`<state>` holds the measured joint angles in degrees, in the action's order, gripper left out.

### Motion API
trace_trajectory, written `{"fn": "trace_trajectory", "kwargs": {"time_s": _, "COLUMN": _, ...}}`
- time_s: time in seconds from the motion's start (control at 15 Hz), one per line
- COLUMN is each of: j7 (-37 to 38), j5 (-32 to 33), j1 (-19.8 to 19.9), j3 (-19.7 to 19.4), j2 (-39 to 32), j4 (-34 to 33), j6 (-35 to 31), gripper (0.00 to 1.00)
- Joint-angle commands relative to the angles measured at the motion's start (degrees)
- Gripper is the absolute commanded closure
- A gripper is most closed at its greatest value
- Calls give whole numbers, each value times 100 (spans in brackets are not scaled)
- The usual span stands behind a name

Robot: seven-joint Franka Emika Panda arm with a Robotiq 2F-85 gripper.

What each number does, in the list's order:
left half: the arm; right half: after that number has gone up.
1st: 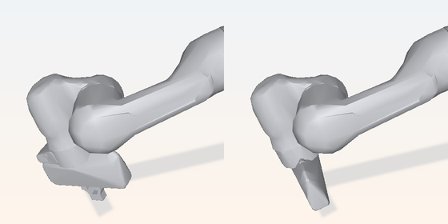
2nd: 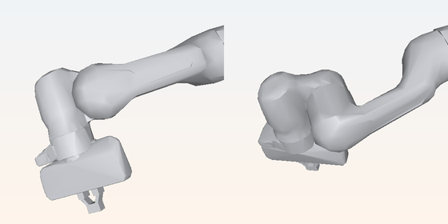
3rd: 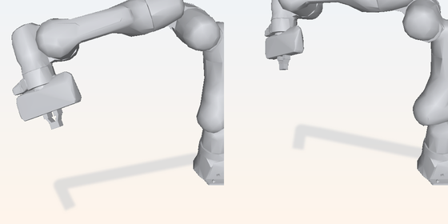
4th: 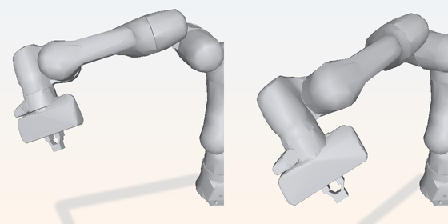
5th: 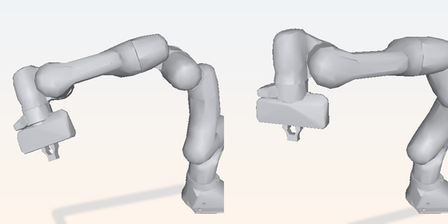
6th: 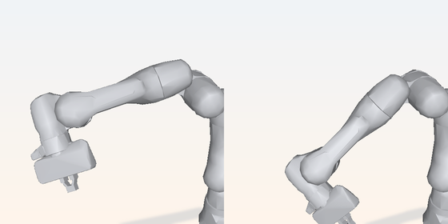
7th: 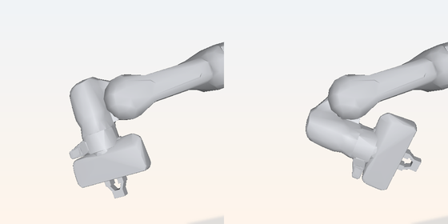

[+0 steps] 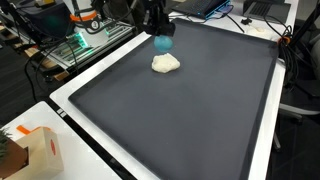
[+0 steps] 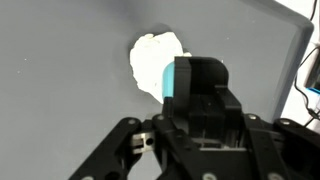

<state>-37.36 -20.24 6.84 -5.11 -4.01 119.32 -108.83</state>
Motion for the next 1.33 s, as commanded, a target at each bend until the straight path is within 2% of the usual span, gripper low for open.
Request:
{"fn": "trace_trajectory", "kwargs": {"time_s": 0.0, "j7": 598, "j5": 544, "j1": -130, "j3": 76, "j2": 466, "j4": 341, "j6": -370, "gripper": 75}}
{"fn": "trace_trajectory", "kwargs": {"time_s": 0.93, "j7": 2158, "j5": 2042, "j1": -376, "j3": 253, "j2": 1259, "j4": 953, "j6": -1157, "gripper": 75}}
{"fn": "trace_trajectory", "kwargs": {"time_s": 1.13, "j7": 2195, "j5": 2132, "j1": -434, "j3": 292, "j2": 1375, "j4": 985, "j6": -900, "gripper": 75}}
{"fn": "trace_trajectory", "kwargs": {"time_s": 1.2, "j7": 2058, "j5": 1954, "j1": -423, "j3": 229, "j2": 1123, "j4": 767, "j6": -987, "gripper": 50}}
{"fn": "trace_trajectory", "kwargs": {"time_s": 1.27, "j7": 2059, "j5": 1958, "j1": -443, "j3": 240, "j2": 1163, "j4": 800, "j6": -978, "gripper": 50}}
